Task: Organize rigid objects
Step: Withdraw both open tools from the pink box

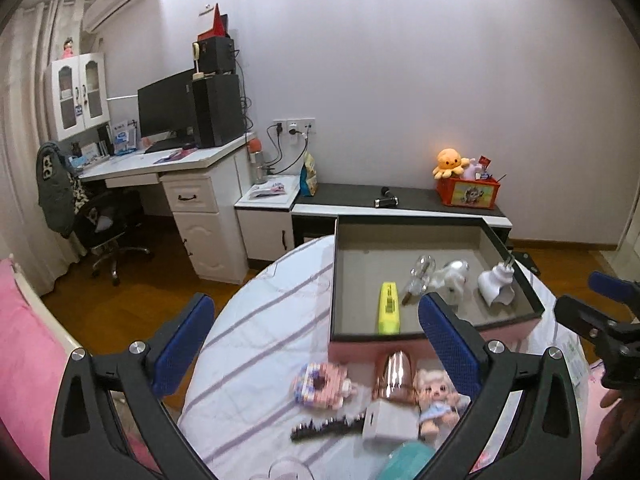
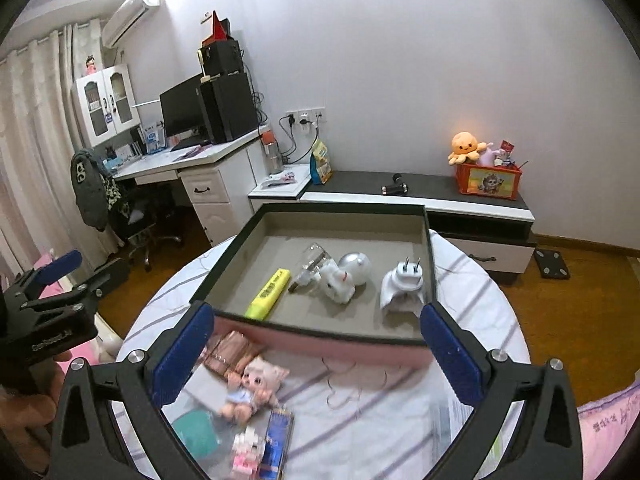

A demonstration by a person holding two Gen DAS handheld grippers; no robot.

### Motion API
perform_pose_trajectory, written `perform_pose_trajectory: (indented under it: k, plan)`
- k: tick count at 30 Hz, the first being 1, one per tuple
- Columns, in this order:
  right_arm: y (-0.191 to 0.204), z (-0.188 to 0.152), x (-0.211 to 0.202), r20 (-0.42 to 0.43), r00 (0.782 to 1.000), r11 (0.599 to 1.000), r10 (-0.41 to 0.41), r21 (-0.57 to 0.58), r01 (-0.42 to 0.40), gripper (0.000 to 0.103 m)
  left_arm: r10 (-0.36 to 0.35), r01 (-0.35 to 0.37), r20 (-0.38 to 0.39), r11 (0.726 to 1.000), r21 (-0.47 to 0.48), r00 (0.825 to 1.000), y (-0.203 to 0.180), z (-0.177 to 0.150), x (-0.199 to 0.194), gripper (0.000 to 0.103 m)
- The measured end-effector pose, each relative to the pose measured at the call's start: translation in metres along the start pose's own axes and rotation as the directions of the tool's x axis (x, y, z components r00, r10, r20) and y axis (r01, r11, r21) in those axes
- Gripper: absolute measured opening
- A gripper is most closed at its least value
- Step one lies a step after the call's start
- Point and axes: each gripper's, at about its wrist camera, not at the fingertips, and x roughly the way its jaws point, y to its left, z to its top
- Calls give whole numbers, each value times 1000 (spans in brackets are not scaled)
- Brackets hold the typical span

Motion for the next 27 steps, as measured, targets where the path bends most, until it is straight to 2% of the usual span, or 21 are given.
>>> perform_pose_trajectory:
  k: [5, 12, 27]
  plan:
    - [0, -24, -23, 6, 999, 999, -42, -30, 42, 103, 6, -6, -12, 1000, -4, 1000, -3, -16, -13, 103]
    - [-7, -42, -39, -3, 998, 998, -59, -4, 59, 103, -10, 9, -28, 1000, -14, 1000, -10, -30, -27, 103]
    - [8, -52, -50, 1, 999, 999, -35, -27, 35, 103, -8, 8, -20, 999, -35, 1000, -4, -40, -48, 103]
